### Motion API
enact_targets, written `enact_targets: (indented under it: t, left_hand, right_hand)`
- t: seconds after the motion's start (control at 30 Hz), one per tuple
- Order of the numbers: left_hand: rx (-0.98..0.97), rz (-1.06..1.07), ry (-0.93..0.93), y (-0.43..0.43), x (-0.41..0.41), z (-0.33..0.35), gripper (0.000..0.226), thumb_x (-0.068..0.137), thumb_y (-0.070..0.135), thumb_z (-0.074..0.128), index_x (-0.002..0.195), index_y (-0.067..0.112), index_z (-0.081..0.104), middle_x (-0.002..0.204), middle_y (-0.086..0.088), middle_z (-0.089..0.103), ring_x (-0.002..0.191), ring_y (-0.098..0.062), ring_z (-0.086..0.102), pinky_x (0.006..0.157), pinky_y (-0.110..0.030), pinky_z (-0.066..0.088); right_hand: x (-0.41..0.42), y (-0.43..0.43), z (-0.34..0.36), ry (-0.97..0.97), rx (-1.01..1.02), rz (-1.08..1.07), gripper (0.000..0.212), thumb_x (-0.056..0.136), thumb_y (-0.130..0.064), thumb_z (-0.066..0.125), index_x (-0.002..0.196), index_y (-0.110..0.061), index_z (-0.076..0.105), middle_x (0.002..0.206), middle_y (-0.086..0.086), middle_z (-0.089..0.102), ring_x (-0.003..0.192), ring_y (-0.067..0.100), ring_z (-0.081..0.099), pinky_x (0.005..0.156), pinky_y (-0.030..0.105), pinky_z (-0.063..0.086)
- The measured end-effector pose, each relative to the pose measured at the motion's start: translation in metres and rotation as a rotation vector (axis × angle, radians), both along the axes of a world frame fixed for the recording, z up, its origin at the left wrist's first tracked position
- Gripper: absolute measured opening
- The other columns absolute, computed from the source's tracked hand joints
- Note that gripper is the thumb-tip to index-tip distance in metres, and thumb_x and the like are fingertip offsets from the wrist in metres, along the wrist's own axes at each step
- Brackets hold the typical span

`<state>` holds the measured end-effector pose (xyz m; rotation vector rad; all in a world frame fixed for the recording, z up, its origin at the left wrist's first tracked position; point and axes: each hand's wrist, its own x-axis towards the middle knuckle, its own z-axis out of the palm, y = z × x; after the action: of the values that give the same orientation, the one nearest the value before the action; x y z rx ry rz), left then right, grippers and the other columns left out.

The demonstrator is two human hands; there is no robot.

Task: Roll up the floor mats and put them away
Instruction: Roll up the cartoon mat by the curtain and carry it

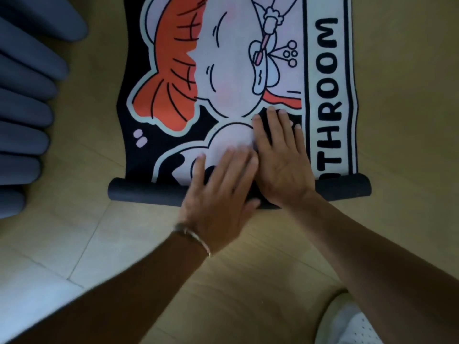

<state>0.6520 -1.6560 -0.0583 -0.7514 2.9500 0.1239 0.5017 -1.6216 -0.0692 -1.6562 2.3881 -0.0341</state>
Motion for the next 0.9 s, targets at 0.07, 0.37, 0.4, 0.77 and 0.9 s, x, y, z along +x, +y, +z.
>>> enact_targets:
  t: [0.07,0.37,0.4,0.77,0.9]
  left_hand:
    - [0.037,-0.013,-0.007,0.015,0.009,-0.002,0.065,0.091,0.047,0.027,0.142,0.007,0.027,0.149,-0.018,0.032,0.139,-0.031,0.029,0.109,-0.057,0.019]
    - [0.085,0.044,-0.019,-0.004,-0.003,-0.005,0.060,0.093,0.039,0.025,0.144,0.008,0.029,0.151,-0.018,0.027,0.141,-0.030,0.025,0.111,-0.057,0.020]
    - [0.078,0.049,-0.019,-0.008,-0.007,-0.005,0.060,0.093,0.039,0.025,0.144,0.008,0.030,0.151,-0.018,0.027,0.141,-0.030,0.025,0.111,-0.057,0.020]
    - [0.019,0.204,-0.002,-0.034,-0.017,-0.001,0.061,0.099,0.042,0.002,0.142,0.006,0.028,0.147,-0.017,0.038,0.137,-0.031,0.035,0.108,-0.058,0.021]
    - [0.006,0.149,0.011,-0.029,-0.006,0.000,0.057,0.097,0.046,0.014,0.142,0.012,0.026,0.147,-0.018,0.036,0.137,-0.034,0.033,0.107,-0.062,0.019]
  right_hand:
    - [0.000,-0.002,-0.001,-0.005,-0.023,-0.017,0.058,0.098,-0.038,0.024,0.146,-0.006,0.032,0.151,0.022,0.030,0.142,0.037,0.023,0.112,0.048,0.014]
    - [0.013,0.021,0.018,-0.042,-0.164,-0.032,0.049,0.100,-0.031,0.025,0.134,-0.003,0.048,0.139,0.020,0.049,0.134,0.035,0.040,0.110,0.054,0.027]
    - [0.019,0.033,0.020,-0.043,-0.158,-0.014,0.051,0.101,-0.034,0.022,0.135,-0.005,0.046,0.140,0.018,0.048,0.135,0.034,0.039,0.111,0.053,0.026]
    - [0.006,0.020,0.011,-0.024,0.058,0.059,0.067,0.098,-0.051,-0.003,0.149,-0.019,0.028,0.156,0.010,0.025,0.145,0.029,0.018,0.115,0.046,0.010]
    - [-0.003,0.003,0.012,-0.005,0.085,0.031,0.065,0.095,-0.047,-0.002,0.152,-0.020,0.014,0.160,0.010,0.011,0.147,0.027,0.005,0.114,0.041,-0.005]
